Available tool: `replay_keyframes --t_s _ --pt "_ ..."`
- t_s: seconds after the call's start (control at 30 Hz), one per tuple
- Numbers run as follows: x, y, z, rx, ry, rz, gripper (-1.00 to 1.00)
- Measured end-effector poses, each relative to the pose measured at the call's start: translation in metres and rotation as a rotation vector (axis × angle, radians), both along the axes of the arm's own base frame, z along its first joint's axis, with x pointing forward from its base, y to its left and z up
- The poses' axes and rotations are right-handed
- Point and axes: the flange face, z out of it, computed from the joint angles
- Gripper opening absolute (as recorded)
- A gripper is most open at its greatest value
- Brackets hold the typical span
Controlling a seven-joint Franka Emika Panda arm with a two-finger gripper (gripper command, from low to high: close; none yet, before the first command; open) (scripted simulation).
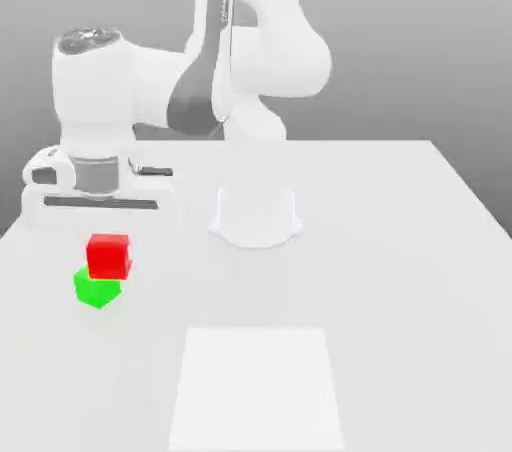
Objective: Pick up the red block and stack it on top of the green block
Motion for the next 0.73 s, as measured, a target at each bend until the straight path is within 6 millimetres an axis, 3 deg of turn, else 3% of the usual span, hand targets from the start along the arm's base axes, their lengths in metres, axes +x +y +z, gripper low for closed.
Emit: replay_keyframes --t_s 0.13,0.2,0.6,0.63,0.73 --pt "-0.043 -0.028 0.0 0.027 -0.011 -0.157 -1.0" --pt "-0.055 -0.033 -0.006 0.049 -0.019 -0.201 -1.0" --pt "-0.055 -0.033 -0.06 0.08 -0.029 -0.213 -1.0" --pt "-0.058 -0.034 -0.066 0.06 -0.023 -0.216 1.0" --pt "-0.061 -0.037 -0.066 0.06 -0.023 -0.227 1.0"
